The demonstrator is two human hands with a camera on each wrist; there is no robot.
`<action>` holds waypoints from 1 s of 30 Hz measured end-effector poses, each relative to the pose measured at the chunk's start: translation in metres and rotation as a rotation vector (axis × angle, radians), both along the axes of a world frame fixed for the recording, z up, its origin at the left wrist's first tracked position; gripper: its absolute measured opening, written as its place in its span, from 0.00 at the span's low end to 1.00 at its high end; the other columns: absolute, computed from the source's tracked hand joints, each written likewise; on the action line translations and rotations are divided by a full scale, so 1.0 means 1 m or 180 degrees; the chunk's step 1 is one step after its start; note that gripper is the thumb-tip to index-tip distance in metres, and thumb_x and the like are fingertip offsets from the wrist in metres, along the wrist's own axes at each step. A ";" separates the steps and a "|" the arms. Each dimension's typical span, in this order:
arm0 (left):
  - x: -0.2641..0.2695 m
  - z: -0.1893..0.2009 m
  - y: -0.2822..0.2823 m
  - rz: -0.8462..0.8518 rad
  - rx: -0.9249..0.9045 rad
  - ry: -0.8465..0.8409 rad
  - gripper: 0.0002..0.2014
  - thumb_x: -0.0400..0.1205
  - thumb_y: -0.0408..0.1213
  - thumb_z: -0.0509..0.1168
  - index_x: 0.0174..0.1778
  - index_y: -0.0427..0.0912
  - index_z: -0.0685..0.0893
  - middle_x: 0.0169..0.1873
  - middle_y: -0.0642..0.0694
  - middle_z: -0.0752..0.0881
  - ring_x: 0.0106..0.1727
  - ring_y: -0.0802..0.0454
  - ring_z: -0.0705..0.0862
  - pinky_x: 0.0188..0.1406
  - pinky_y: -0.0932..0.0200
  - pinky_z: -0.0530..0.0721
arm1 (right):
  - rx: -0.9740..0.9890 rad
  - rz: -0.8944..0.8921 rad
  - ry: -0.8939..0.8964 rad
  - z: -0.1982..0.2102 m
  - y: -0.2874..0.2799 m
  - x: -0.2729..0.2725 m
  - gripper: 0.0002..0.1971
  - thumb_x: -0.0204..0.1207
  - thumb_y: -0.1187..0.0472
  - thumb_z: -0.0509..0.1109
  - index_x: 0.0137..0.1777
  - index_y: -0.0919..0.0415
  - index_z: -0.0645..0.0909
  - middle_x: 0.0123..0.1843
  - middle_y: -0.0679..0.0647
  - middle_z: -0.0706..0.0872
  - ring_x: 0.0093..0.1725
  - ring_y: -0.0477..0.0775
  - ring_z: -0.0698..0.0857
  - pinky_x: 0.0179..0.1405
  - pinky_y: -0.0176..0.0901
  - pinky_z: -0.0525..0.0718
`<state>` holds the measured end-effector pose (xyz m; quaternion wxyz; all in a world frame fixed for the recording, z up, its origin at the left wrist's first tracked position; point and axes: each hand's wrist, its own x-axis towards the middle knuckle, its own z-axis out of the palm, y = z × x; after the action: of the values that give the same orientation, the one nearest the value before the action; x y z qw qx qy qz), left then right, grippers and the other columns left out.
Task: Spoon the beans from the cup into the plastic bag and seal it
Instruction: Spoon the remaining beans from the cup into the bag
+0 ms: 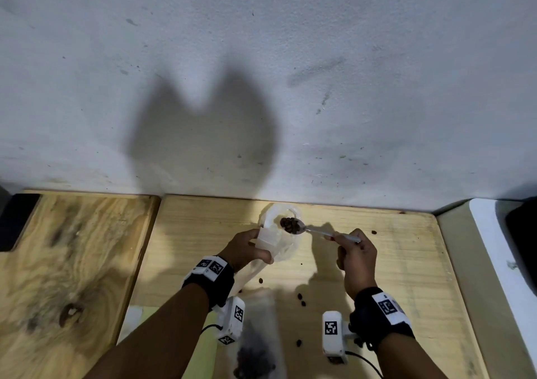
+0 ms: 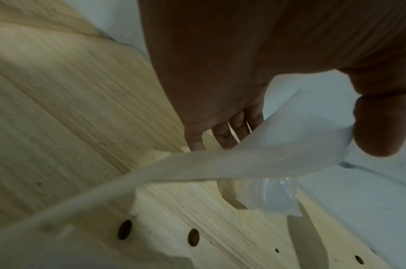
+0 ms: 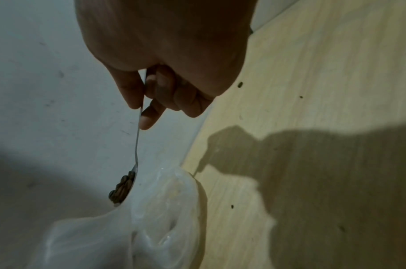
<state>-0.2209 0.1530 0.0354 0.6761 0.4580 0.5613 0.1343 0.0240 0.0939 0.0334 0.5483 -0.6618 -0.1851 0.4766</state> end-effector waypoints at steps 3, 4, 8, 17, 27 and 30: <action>0.001 -0.002 0.000 0.0000 0.0023 0.0047 0.35 0.48 0.38 0.77 0.56 0.45 0.87 0.43 0.49 0.90 0.47 0.49 0.87 0.44 0.57 0.83 | 0.0347 0.0299 -0.0193 0.014 0.002 0.000 0.16 0.76 0.74 0.71 0.32 0.69 0.67 0.25 0.57 0.69 0.24 0.51 0.58 0.25 0.40 0.58; 0.001 -0.003 0.000 -0.0005 0.0029 0.0059 0.35 0.47 0.39 0.77 0.56 0.45 0.87 0.44 0.49 0.91 0.48 0.48 0.88 0.46 0.55 0.84 | 0.0434 0.0447 -0.0361 0.018 0.002 0.000 0.16 0.75 0.73 0.72 0.33 0.72 0.67 0.27 0.60 0.69 0.25 0.51 0.59 0.25 0.40 0.60; 0.003 -0.004 -0.001 -0.0104 0.0086 0.0135 0.34 0.47 0.41 0.79 0.54 0.48 0.88 0.49 0.45 0.90 0.53 0.44 0.87 0.51 0.48 0.85 | 0.0596 0.1231 -0.1106 0.030 0.003 -0.014 0.17 0.74 0.70 0.76 0.31 0.62 0.72 0.33 0.67 0.85 0.30 0.53 0.74 0.31 0.43 0.70; -0.002 0.001 -0.001 -0.0175 0.0064 0.0166 0.36 0.50 0.35 0.78 0.58 0.48 0.85 0.45 0.47 0.90 0.51 0.45 0.88 0.47 0.51 0.86 | 0.0535 0.0202 -0.1377 0.017 0.010 -0.010 0.17 0.74 0.74 0.74 0.29 0.67 0.70 0.26 0.60 0.73 0.28 0.47 0.68 0.29 0.40 0.67; -0.004 0.011 -0.005 -0.0449 0.0133 0.0025 0.39 0.54 0.32 0.78 0.65 0.50 0.82 0.50 0.51 0.89 0.50 0.54 0.87 0.44 0.59 0.84 | 0.0178 0.0862 -0.2076 -0.009 0.011 -0.047 0.23 0.72 0.66 0.74 0.26 0.45 0.67 0.22 0.45 0.73 0.22 0.45 0.67 0.26 0.40 0.70; 0.001 0.009 -0.007 -0.0580 0.0113 0.0028 0.35 0.53 0.31 0.79 0.59 0.50 0.85 0.48 0.49 0.89 0.48 0.52 0.88 0.41 0.57 0.86 | 0.0093 0.0738 -0.1937 -0.007 0.008 -0.060 0.21 0.72 0.67 0.73 0.27 0.50 0.66 0.22 0.45 0.72 0.23 0.44 0.66 0.25 0.40 0.69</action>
<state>-0.2203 0.1462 0.0448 0.6748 0.5197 0.5178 0.0800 -0.0355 0.1017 0.0262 0.4193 -0.7405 -0.4214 0.3135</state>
